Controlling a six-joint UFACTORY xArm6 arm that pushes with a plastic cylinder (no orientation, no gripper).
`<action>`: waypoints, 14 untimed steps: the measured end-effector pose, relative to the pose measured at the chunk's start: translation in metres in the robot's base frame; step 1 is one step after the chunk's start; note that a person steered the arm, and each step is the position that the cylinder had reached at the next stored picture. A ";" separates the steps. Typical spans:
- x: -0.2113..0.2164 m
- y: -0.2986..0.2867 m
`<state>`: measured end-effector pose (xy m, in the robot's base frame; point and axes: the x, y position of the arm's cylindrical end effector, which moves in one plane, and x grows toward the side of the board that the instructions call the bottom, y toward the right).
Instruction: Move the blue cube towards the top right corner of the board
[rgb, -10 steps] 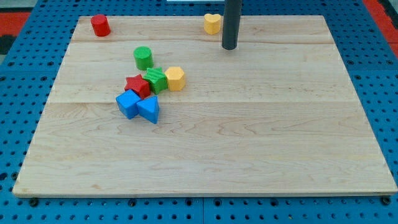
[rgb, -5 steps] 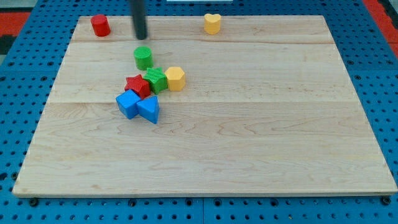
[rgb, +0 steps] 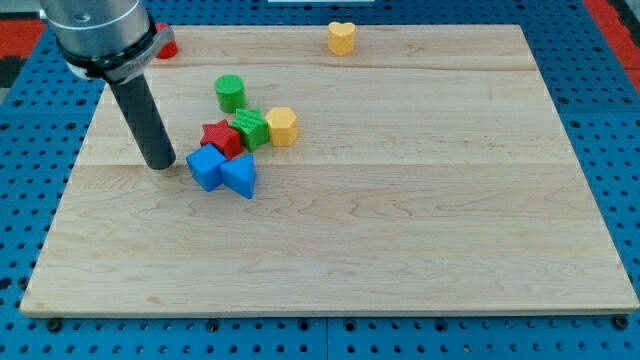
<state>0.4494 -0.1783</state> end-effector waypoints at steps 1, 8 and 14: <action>-0.003 0.022; 0.004 0.284; -0.103 0.370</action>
<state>0.3466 0.1917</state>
